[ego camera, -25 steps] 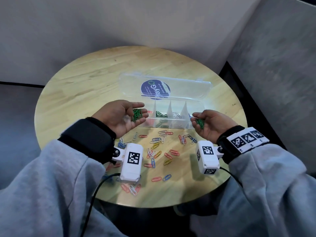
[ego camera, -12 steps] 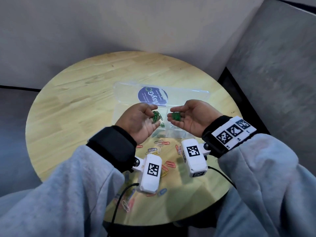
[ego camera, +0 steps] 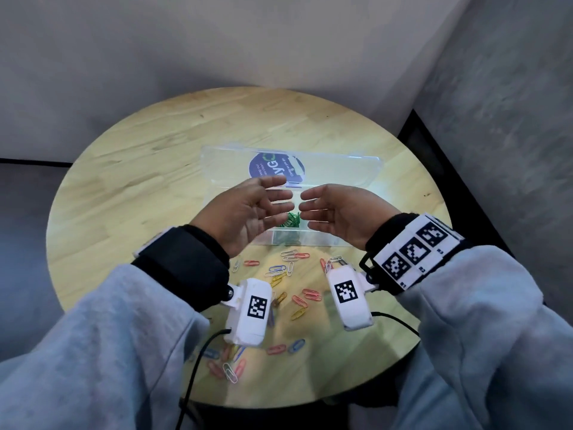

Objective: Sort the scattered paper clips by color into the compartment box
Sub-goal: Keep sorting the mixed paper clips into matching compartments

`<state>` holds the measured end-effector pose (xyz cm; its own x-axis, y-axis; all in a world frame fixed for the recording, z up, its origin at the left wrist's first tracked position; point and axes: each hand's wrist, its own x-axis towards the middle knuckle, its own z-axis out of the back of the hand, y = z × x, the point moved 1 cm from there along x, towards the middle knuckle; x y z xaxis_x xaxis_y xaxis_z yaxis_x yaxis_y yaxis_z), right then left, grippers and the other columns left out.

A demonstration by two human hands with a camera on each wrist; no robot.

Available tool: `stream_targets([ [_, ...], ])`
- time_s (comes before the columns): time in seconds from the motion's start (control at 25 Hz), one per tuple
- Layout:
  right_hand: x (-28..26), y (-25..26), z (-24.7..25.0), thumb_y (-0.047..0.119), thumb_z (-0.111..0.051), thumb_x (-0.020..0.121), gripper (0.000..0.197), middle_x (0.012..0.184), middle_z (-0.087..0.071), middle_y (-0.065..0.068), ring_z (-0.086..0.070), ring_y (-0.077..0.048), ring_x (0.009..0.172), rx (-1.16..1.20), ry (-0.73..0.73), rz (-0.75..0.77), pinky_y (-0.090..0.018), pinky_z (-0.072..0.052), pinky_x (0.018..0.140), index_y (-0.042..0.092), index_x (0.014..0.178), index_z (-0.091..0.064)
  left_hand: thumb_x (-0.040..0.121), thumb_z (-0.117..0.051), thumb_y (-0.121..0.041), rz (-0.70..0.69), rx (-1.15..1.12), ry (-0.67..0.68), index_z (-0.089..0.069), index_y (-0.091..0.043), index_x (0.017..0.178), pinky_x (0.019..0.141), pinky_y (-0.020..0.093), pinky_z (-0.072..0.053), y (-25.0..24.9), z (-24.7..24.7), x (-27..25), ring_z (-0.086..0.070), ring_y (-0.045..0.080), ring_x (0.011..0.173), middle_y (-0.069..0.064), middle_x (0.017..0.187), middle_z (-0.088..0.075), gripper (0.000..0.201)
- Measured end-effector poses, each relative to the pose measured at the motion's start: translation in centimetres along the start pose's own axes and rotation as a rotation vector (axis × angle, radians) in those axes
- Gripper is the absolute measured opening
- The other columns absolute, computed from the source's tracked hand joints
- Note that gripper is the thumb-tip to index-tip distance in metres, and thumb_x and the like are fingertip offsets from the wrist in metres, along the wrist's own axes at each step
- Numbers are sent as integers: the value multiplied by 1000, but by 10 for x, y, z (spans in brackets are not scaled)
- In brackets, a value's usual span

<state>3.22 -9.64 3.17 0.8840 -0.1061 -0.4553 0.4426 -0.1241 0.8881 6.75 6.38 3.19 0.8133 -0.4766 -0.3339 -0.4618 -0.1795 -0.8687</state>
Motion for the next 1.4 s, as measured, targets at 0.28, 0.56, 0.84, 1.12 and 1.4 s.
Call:
stream_targets([
  [0.28, -23, -16, -11, 13, -55, 86, 12, 75, -62, 5, -57, -10, 64, -1032, 86, 147, -23, -47, 58, 22, 82, -62, 85, -53, -17, 166, 1242, -112, -64, -14, 87, 60, 23, -43, 0, 52, -21, -54, 19, 64, 2, 74, -60, 12],
  [0.56, -8, -54, -33, 19, -53, 83, 42, 127, -50, 0, -47, -22, 120, -1582, 86, 178, -32, -43, 94, 19, 125, -52, 85, -53, -22, 170, 1656, -165, -62, -22, 110, 73, 22, -38, 29, 53, -21, -57, 20, 103, 0, 113, -62, 26],
  [0.84, 3, -68, -37, 6, -51, 81, 37, 118, -50, -3, -44, -24, 114, -1659, 101, 223, -36, -42, 92, 16, 116, -55, 82, -58, -19, 187, 1695, -86, -59, -25, 107, 51, 20, -29, 38, 52, -11, -51, 19, 84, 0, 94, -57, 26],
  [1.12, 1, -64, -37, 12, -51, 87, 10, 111, -60, -5, -54, -23, 104, -1535, 135, 148, -27, -39, 77, 22, 88, -51, 85, -57, -16, 212, 1750, -63, -63, -17, 105, 60, 23, -37, 46, 53, -2, -62, 22, 94, 3, 106, -67, 21],
  [1.4, 0, -58, -39, 9, -55, 85, 21, 110, -64, -5, -55, -21, 90, -1517, 146, 38, -29, -48, 78, 13, 105, -63, 83, -57, -15, 280, 1692, -53, -66, -12, 102, 65, 26, -44, 48, 55, 0, -66, 22, 93, 6, 98, -71, 21],
])
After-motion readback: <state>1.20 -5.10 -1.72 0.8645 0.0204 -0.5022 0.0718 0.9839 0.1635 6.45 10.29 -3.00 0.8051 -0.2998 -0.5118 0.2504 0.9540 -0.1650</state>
